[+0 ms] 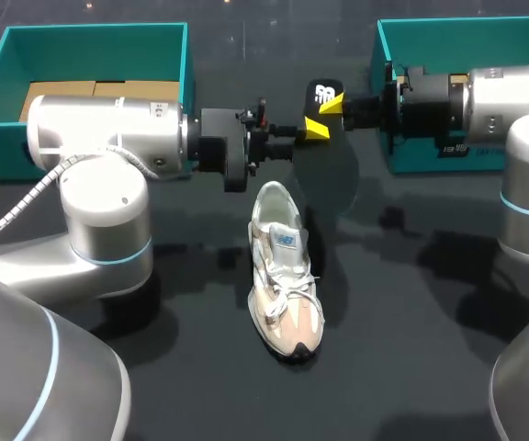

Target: Take the shoe out of the shoebox, open the shoe tongue, remove and reinsert the insole, then place the shoe into the shoebox

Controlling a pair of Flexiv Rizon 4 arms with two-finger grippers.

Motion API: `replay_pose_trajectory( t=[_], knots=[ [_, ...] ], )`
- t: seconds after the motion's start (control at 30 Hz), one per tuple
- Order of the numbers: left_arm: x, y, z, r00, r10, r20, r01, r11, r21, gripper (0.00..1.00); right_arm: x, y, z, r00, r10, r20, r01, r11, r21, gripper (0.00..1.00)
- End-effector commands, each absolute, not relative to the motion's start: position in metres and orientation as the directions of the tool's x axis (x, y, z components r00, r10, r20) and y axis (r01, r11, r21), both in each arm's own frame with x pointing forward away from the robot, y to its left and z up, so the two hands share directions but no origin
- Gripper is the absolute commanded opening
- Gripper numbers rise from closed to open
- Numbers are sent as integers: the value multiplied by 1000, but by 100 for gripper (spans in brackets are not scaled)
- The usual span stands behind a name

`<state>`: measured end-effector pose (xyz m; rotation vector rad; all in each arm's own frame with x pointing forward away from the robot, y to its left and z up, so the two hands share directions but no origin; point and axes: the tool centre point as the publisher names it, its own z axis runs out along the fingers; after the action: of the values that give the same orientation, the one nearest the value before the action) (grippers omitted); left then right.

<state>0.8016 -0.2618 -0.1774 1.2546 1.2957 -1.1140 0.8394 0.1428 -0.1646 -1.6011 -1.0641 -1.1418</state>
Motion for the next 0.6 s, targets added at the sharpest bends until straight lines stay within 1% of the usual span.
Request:
replay_pose_trajectory(
  t=[0.03, 0.2, 0.23, 0.27, 0.53, 0.57, 0.6],
  knots=[
    [803, -264, -178, 14, 107, -994, 999, 43, 18, 20, 841, 145, -165, 214, 151, 965, 954, -244, -173, 0],
    [802, -265, -178, 16, 111, -994, 999, 37, 21, 18, 842, 145, -166, 213, 145, 966, 956, -233, -176, 0],
    [802, -265, -179, 17, 111, -994, 999, 36, 21, 11, 842, 145, -166, 214, 143, 966, 957, -231, -177, 0],
    [802, -265, -179, 17, 111, -994, 999, 36, 21, 0, 842, 145, -166, 214, 143, 966, 957, -230, -178, 0],
    [802, -266, -179, 22, 113, -993, 999, 32, 26, 0, 843, 146, -167, 213, 131, 968, 959, -219, -181, 0],
    [801, -265, -179, 23, 112, -993, 999, 32, 27, 0, 842, 145, -167, 212, 130, 969, 959, -219, -180, 22],
    [801, -265, -179, 24, 111, -993, 999, 33, 28, 0, 841, 145, -166, 207, 127, 970, 959, -221, -176, 49]
  ],
)
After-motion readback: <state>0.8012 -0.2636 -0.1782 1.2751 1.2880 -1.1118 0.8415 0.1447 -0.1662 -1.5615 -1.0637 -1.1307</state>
